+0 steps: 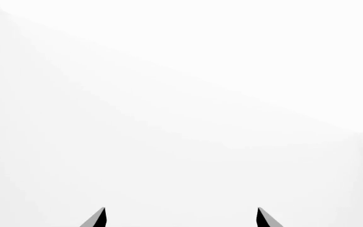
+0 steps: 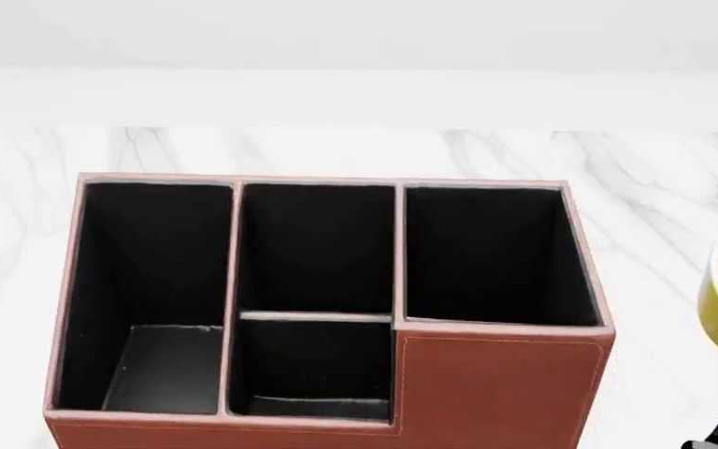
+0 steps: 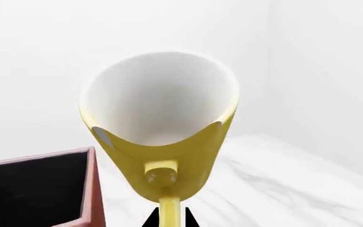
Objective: Pick up the yellow and white mug and place it to the right of the caddy.
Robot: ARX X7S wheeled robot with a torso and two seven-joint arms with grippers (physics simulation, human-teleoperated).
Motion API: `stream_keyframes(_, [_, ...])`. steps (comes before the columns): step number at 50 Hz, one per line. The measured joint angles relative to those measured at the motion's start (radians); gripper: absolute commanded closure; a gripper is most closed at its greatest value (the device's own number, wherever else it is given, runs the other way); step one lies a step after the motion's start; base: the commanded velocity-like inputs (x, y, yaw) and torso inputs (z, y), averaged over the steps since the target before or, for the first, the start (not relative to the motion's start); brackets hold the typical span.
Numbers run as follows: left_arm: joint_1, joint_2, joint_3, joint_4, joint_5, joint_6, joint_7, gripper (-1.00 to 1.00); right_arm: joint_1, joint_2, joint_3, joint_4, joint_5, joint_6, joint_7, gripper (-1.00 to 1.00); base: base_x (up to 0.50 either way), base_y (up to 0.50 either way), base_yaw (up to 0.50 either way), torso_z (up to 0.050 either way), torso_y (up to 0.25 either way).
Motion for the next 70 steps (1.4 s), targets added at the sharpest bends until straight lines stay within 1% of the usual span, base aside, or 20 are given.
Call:
stream_keyframes(19, [0.000, 0.000, 0.006, 0.000, 0.007, 0.000, -0.001, -1.00, 0.002, -0.083, -0.009, 0.166, 0.122, 0.034, -0.126, 1.00, 0.00, 0.00, 0.00, 0.000, 0.001])
stream_keyframes(43, [0.000, 0.000, 0.009, 0.000, 0.011, 0.001, 0.000, -1.00, -0.066, -0.180, -0.006, 0.369, 0.246, -0.034, -0.258, 1.00, 0.00, 0.00, 0.00, 0.000, 0.000])
stream_keyframes(70, [0.000, 0.000, 0.010, 0.000, 0.011, 0.000, 0.002, -1.00, -0.138, -0.300, 0.019, 0.604, 0.427, -0.079, -0.458, 1.00, 0.00, 0.00, 0.00, 0.000, 0.001])
